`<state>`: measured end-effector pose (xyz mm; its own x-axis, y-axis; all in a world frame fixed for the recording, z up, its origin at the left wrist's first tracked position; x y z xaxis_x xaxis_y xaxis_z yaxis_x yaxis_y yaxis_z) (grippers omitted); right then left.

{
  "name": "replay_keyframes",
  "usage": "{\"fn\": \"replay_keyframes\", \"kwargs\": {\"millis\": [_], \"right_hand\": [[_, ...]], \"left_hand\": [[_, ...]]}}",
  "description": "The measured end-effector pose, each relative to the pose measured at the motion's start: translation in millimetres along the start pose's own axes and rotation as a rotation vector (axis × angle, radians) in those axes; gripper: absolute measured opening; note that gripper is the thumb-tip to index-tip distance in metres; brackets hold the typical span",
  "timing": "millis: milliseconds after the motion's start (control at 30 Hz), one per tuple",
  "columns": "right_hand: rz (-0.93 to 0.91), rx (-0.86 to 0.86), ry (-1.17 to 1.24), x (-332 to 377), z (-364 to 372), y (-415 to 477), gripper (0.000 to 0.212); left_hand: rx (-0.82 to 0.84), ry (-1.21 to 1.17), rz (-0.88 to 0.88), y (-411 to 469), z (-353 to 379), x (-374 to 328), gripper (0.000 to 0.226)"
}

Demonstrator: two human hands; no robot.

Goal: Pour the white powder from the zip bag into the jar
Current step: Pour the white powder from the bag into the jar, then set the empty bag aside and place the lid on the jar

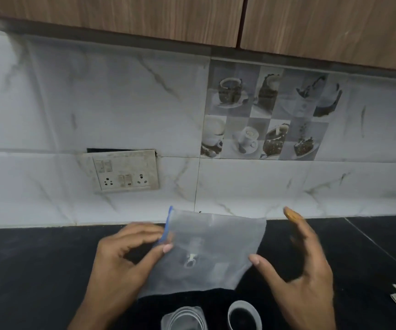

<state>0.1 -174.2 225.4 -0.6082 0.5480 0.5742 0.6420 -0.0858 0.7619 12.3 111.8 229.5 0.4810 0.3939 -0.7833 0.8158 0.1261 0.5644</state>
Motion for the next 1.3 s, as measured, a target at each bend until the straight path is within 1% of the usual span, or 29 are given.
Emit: {"fn": "replay_keyframes", "kwargs": {"millis": [67,133,200,267,300,333,367,400,433,467,500,533,567,600,633,667,700,800,867,967,1033,1100,1133,1200,1267,1300], "right_hand": [[-0.063,0.136,-0.074,7.0,20.0,16.4,0.086],[-0.067,0.258,-0.096,-0.1,43.3,24.5,0.079],[-0.008,0.327,-0.05,-12.6,63.4,26.3,0.065],[0.045,0.334,0.028,-21.8,76.8,25.9,0.04],[0.082,0.315,0.091,-26.1,81.4,24.8,0.025],[0.134,0.281,0.167,-31.2,84.8,22.9,0.015],[0.19,0.232,0.247,-36.6,86.6,20.6,0.011],[0.249,0.174,0.325,-43.1,88.1,17.7,0.01],[0.318,0.117,0.409,-49.6,89.7,13.3,0.009],[0.388,0.067,0.499,-54.9,92.1,7.7,0.008],[0.451,0.024,0.571,-58.9,95.0,1.7,0.007],[0.5,-0.01,0.617,-61.9,97.8,-3.9,0.007],[0.536,-0.023,0.635,-64.5,100.6,-9.0,0.007],[0.557,-0.014,0.643,-65.2,104.8,-13.2,0.006],[0.571,0.007,0.647,-64.6,109.2,-16.4,0.007],[0.586,0.02,0.646,-64.4,112.8,-19.2,0.01],[0.601,0.012,0.642,-65.6,114.2,-21.4,0.015],[0.591,-0.098,0.54,-71.2,101.8,-22.7,0.039],[0.517,-0.1,0.457,-65.5,96.4,-18.6,0.05],[0.396,-0.023,0.449,-52.4,94.6,-9.6,0.056],[0.392,0.077,0.511,-49.0,97.3,-5.1,0.058],[0.394,0.168,0.523,-49.0,97.7,-3.6,0.065],[0.377,0.183,0.483,-48.3,94.9,-2.4,0.067],[0.302,0.169,0.351,-45.1,86.1,1.4,0.065],[0.162,0.19,0.142,-36.9,78.4,6.8,0.064],[0.086,0.228,0.017,-32.9,77.0,9.1,0.066]], "left_hand": [[0.057,0.068,0.072,16.8,2.5,-13.1,0.012],[0.141,0.132,0.146,31.3,8.0,-24.5,0.009],[0.222,0.185,0.212,41.7,13.2,-33.8,0.012],[0.254,0.232,0.267,49.9,14.2,-39.2,0.015],[0.236,0.258,0.293,53.1,12.1,-40.6,0.017],[0.18,0.289,0.315,55.4,7.2,-41.1,0.023],[0.091,0.316,0.313,57.0,-1.1,-37.8,0.032],[-0.007,0.326,0.259,57.0,-11.2,-27.7,0.045],[-0.09,0.299,0.144,55.3,-21.1,-11.5,0.06],[-0.146,0.228,-0.014,48.7,-27.5,11.0,0.072],[-0.176,0.119,-0.175,37.3,-27.5,35.2,0.079],[-0.174,-0.021,-0.325,22.7,-20.1,57.7,0.075],[-0.148,-0.165,-0.437,8.0,-7.0,76.4,0.062],[-0.102,-0.288,-0.513,-4.2,9.1,89.5,0.045],[-0.063,-0.362,-0.557,-13.2,22.8,98.4,0.034],[-0.052,-0.383,-0.579,-19.8,30.8,105.5,0.029],[-0.071,-0.374,-0.594,-23.9,32.2,110.6,0.029],[-0.144,-0.373,-0.584,-21.8,23.6,109.7,0.045],[-0.137,-0.338,-0.536,-17.1,17.9,104.6,0.055],[-0.098,-0.219,-0.426,-9.1,10.6,96.0,0.054],[-0.037,-0.144,-0.371,-3.7,8.3,88.5,0.052],[0.008,-0.018,-0.319,1.1,5.3,82.3,0.059],[-0.003,0.052,-0.288,3.8,2.1,78.8,0.059],[-0.053,0.157,-0.208,8.7,-3.0,67.8,0.049],[-0.087,0.212,-0.163,8.7,-3.3,63.0,0.043],[-0.088,0.223,-0.162,8.2,-2.6,63.5,0.043]]}}
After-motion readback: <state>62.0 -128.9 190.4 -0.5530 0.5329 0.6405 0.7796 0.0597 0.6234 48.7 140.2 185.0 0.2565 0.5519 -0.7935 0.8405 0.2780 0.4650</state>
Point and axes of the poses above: each hand's wrist, its own y-axis towards the middle knuckle, its own z-axis out of the palm, x = y × z, the point moved 9 cm from there along y, towards the middle knuckle, and after that the axes turned 9 degrees about -z, right-handed, at the moved point
